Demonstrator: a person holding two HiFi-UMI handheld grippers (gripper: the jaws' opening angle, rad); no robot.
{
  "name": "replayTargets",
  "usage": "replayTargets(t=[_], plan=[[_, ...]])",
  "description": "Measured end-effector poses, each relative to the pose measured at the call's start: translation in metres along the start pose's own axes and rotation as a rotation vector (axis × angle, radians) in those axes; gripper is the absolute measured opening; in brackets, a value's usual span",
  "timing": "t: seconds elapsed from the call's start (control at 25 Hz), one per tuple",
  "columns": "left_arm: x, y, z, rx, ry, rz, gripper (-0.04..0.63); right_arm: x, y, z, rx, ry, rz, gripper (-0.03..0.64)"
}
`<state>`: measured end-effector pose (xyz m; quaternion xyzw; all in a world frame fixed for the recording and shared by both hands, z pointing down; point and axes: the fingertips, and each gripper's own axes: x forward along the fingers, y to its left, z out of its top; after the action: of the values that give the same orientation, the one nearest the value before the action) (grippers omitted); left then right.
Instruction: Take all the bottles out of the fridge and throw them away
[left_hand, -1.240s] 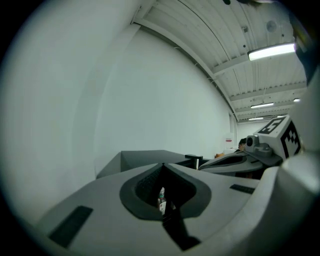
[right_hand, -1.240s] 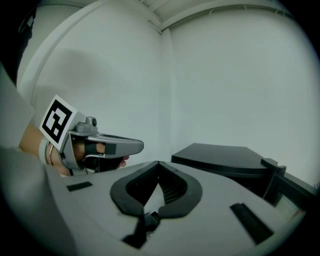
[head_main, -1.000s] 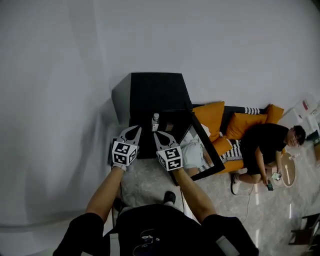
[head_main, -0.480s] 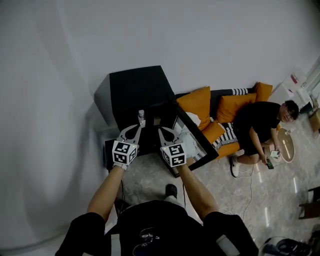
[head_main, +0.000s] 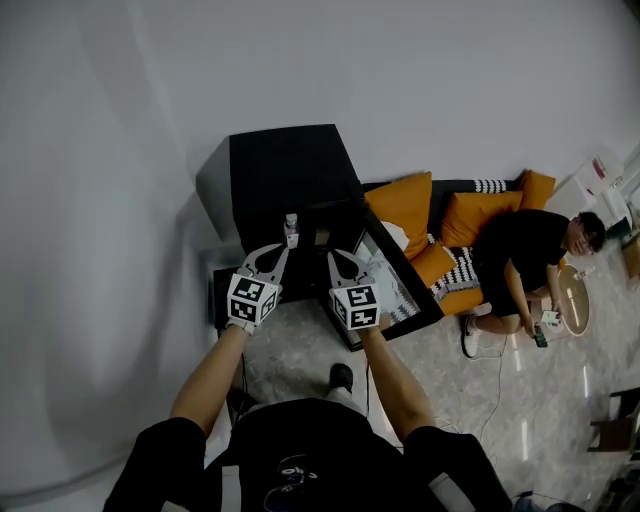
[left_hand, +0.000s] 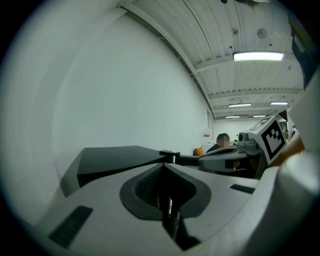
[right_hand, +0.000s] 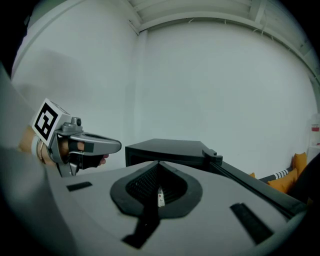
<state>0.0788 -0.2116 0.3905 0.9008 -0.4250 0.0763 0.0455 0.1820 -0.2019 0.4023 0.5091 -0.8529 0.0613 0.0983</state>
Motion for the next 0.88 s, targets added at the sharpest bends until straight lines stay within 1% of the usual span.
replayTargets(t=[0.44, 0.88], plan=[[-0.015, 0.022, -0.013, -0.025, 0.014, 0.056, 0.000, 0.023, 0.013, -0.006, -0.006, 0.023, 0.044, 0.008], [-0.018, 0.038, -0.012, -0.031, 0.016, 0.092, 0.000, 0.046, 0.018, -0.006, -0.011, 0.031, 0.068, 0.008]])
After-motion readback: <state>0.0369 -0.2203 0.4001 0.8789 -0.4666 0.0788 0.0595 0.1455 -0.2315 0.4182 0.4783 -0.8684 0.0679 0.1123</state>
